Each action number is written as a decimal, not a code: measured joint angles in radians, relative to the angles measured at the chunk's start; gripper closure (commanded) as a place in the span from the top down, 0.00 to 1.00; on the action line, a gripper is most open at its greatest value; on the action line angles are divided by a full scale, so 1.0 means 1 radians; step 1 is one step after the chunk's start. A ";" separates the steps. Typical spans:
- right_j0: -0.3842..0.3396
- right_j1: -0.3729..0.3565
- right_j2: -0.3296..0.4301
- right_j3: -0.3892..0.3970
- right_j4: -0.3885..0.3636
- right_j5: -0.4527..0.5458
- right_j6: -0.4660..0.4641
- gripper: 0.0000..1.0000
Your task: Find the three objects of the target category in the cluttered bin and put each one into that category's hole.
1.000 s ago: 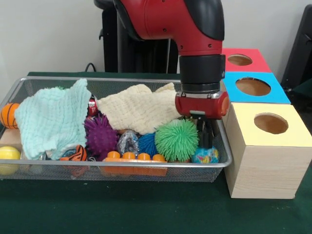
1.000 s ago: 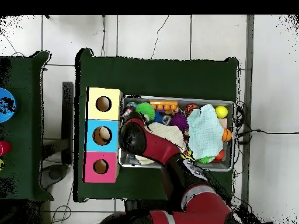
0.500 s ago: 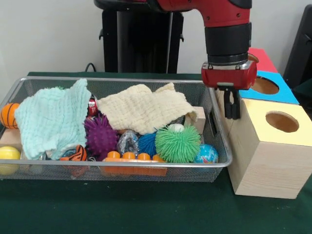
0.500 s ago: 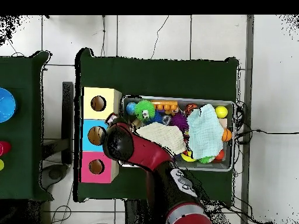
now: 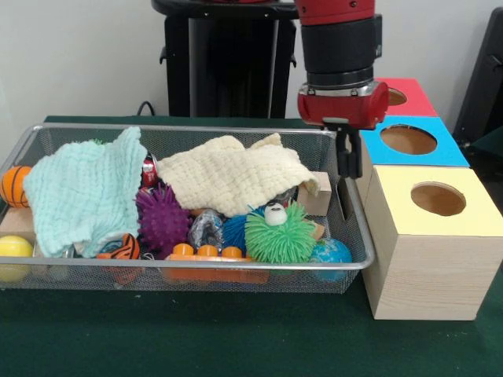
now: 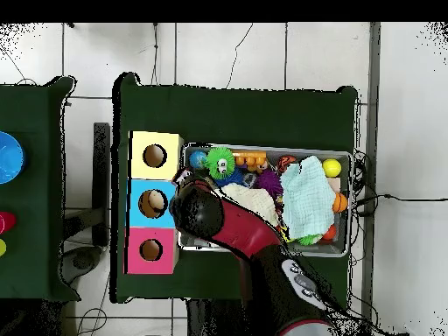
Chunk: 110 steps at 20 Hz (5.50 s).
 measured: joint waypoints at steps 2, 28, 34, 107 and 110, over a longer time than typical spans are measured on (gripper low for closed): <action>-0.021 -0.011 0.000 0.000 0.000 0.034 0.000 0.00; -0.260 0.086 0.001 -0.104 -0.322 0.145 0.000 0.00; -0.277 0.129 0.001 -0.140 -0.394 0.145 0.000 0.00; -0.313 0.262 0.013 -0.277 -0.601 0.102 0.000 1.00; -0.316 0.248 0.016 -0.277 -0.601 0.130 0.000 1.00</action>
